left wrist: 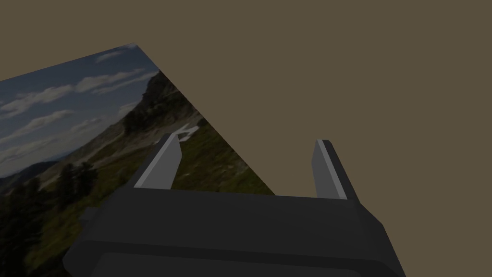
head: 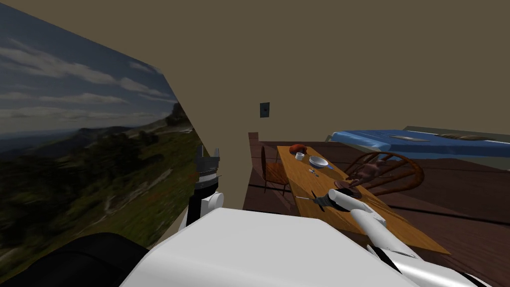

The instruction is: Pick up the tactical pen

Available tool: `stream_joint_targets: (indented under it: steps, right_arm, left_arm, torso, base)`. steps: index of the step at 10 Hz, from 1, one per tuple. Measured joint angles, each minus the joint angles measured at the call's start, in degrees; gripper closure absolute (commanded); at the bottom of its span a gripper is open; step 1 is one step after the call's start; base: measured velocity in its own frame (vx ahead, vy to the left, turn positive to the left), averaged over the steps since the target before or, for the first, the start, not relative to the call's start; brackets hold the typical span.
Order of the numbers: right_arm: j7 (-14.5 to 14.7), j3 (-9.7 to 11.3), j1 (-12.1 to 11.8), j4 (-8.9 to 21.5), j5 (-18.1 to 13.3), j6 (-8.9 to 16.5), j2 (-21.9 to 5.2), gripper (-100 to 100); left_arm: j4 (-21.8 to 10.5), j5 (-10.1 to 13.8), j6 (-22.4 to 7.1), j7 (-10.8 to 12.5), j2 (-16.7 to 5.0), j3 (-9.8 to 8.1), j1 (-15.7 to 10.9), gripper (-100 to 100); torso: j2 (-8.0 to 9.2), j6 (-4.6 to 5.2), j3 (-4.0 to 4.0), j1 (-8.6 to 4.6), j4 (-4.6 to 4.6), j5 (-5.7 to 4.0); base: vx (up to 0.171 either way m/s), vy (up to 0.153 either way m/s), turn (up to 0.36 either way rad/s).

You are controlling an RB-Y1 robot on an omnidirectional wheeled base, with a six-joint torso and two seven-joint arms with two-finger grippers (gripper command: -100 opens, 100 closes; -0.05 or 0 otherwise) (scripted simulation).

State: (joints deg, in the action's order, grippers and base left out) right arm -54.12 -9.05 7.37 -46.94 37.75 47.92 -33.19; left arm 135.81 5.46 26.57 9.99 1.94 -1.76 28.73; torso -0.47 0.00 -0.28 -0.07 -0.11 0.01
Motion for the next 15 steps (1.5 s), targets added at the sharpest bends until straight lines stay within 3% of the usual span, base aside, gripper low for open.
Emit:
stream_joint_targets:
  steps: [5,6,7,11,12,15]
  right_arm:
    - [-5.92,0.14,2.57,5.50,2.64,6.84,-2.00,-100]
    - [-6.15,0.14,2.62,5.61,2.70,7.10,-2.03,0]
    - [-6.13,0.14,2.62,5.59,2.69,7.07,-2.03,-100]
    - [-7.79,-0.27,4.88,10.73,0.20,3.09,0.75,-100]
    - [-7.90,-0.29,4.92,10.87,0.13,2.84,0.83,100]
    - [-7.92,-0.33,4.91,10.86,0.13,2.84,0.73,100]
  left_arm:
    - [0.00,0.00,0.00,0.00,0.00,0.00,0.00,0]
    - [0.00,0.00,0.00,0.00,0.00,0.00,-0.01,0]
    - [0.00,0.00,0.00,0.00,0.00,0.00,-0.01,0]
    - [-0.01,0.00,-0.01,0.00,0.00,0.00,-0.02,0]
    - [-0.01,0.00,0.00,0.00,0.00,0.00,-0.01,0]
    - [0.00,0.00,0.00,0.00,0.00,0.00,-0.01,0]
  torso:
    - [0.02,0.00,0.01,0.01,0.00,0.00]
    - [0.21,0.01,0.11,0.03,0.03,0.00]
    - [0.36,0.01,0.20,0.03,0.07,0.00]
    - [0.71,0.00,0.40,-0.26,0.15,-0.07]
    - [0.59,0.03,0.34,-0.04,0.13,-0.02]
    - [0.47,-0.03,0.26,0.10,0.09,-0.03]
  base:
    - [0.111,-0.008,0.020]
    - [0.010,0.000,0.001]
    - [-0.017,-0.033,0.093]
    - [-0.051,-0.062,0.121]
    - [0.000,0.000,0.000]
    - [0.000,0.000,0.000]
